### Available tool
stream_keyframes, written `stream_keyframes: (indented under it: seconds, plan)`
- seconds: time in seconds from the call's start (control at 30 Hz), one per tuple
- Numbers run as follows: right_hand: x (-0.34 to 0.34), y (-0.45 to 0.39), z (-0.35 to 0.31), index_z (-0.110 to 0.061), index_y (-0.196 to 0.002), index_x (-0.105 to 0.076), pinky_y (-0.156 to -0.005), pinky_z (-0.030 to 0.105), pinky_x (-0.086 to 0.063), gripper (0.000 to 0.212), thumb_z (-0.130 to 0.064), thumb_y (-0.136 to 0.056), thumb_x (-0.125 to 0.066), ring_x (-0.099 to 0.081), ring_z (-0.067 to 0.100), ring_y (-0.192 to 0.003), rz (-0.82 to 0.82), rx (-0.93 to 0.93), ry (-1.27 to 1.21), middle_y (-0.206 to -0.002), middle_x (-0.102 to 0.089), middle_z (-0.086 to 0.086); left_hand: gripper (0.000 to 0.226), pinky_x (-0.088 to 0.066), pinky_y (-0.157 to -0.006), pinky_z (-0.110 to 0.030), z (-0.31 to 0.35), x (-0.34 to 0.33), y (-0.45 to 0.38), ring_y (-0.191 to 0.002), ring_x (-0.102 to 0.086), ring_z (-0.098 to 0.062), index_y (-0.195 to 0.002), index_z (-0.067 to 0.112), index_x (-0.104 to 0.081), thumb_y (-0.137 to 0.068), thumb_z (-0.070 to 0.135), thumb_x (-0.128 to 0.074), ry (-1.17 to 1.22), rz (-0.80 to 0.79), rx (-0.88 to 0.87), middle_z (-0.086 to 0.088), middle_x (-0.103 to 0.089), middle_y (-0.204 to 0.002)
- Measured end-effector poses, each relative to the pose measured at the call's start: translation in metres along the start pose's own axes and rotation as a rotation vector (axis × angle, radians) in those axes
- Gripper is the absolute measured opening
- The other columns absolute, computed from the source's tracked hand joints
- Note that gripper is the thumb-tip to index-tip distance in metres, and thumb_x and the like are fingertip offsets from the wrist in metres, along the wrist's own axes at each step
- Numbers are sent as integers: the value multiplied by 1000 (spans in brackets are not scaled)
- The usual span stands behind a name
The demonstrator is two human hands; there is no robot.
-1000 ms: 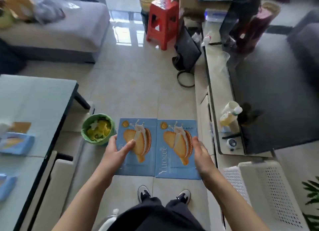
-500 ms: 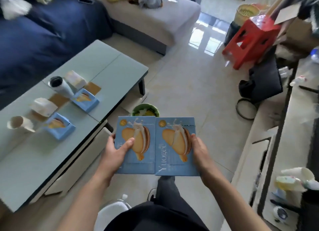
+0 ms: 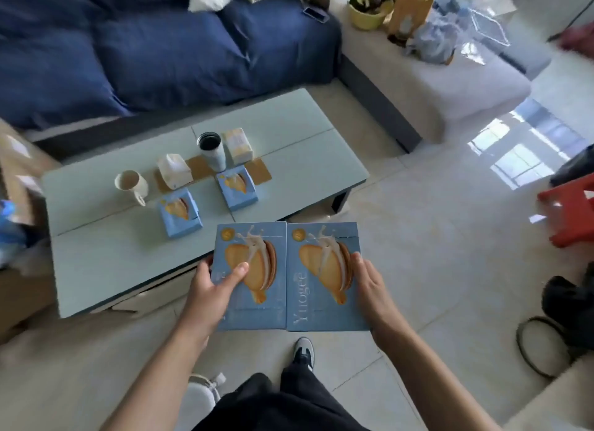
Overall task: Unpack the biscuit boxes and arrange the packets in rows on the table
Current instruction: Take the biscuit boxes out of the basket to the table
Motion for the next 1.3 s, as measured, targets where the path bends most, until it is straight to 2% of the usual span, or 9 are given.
stream_keyframes:
  seconds: [0.1, 0.17, 0.3, 0.5, 0.77, 0.9, 0.97, 1.07, 1.3]
  plan:
    - [-25, -30, -20, -20, -102, -64, -77, 41, -56, 43, -52, -99, -36, -68, 22, -88, -101, -17, 47, -98, -69, 12, 35, -48, -63, -26, 1, 17, -13, -85, -69, -9, -103, 23, -57, -79, 42, -75, 28, 114, 22, 4, -71, -98]
    - [-47, -48, -30, -17, -109, -63, -87, 46, -54, 50, -58, -96, -37, -65, 30, -101, -170, -30, 89, -108, -66, 16, 35, -48, -61, -27, -2, 32, -20, -80, -69, -8, -100, 23, -57, -78, 42, -77, 49, 205, 46, 5, -71, -95]
    - [-92, -78, -52, -14, -102, -64, -69, 31, -54, 50, -57, -95, -38, -65, 17, -84, -245, -1, 148, -96, -67, 10, 37, -48, -59, -25, -6, 59, -39, -74, -68, -4, -100, 21, -57, -76, 42, -77, 105, 298, 78, 6, -71, -94]
    - [-161, -123, -81, -2, -100, -62, -65, 18, -47, 55, -51, -99, -37, -55, 6, -71, -269, 28, 226, -88, -64, 17, 37, -48, -65, -26, -6, 102, -94, -88, -66, -9, -104, 22, -57, -78, 39, -77, 164, 315, 120, 4, -70, -100]
    - [-263, -185, -118, -7, -111, -62, -94, 51, -50, 51, -49, -101, -35, -62, 34, -104, -279, -26, 261, -110, -65, 21, 60, -50, -66, -29, 11, 165, -206, -87, -65, -13, -107, 19, -50, -64, 34, -89, 76, 300, 184, 3, -66, -100]
    - [-301, -219, -128, 7, -106, -57, -74, 39, -50, 57, -45, -102, -35, -58, 25, -82, -268, 2, 290, -96, -62, 27, 65, -55, -82, -41, 8, 189, -256, -91, -64, -15, -106, 25, -47, -61, 39, -91, 29, 298, 198, 6, -65, -101]
    - [-313, -235, -129, 2, -95, -57, -66, 32, -45, 51, -44, -102, -36, -54, 18, -74, -243, -8, 317, -85, -58, 15, 67, -54, -84, -43, 5, 195, -276, -93, -63, -15, -106, 27, -45, -58, 43, -90, 11, 303, 202, 9, -64, -101]
    - [-328, -261, -126, -9, -86, -54, -66, 32, -42, 41, -44, -101, -39, -51, 19, -73, -223, -33, 360, -80, -54, 9, 67, -53, -85, -44, -4, 197, -301, -95, -63, -17, -106, 29, -44, -60, 43, -90, 3, 315, 224, 9, -63, -102]
    - [-353, -335, -99, -8, -86, -52, -69, 34, -42, 40, -44, -100, -41, -50, 22, -74, -225, -65, 423, -81, -52, 11, 68, -52, -87, -45, -53, 187, -360, -96, -61, -24, -111, 25, -42, -63, 42, -88, -21, 364, 330, 7, -61, -101]
Point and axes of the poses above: each hand's wrist, its own y-axis away from the middle knuckle, its own x-axis out of the back of the hand, z = x × y, the point moved 9 cm from there along -y, towards the middle knuckle
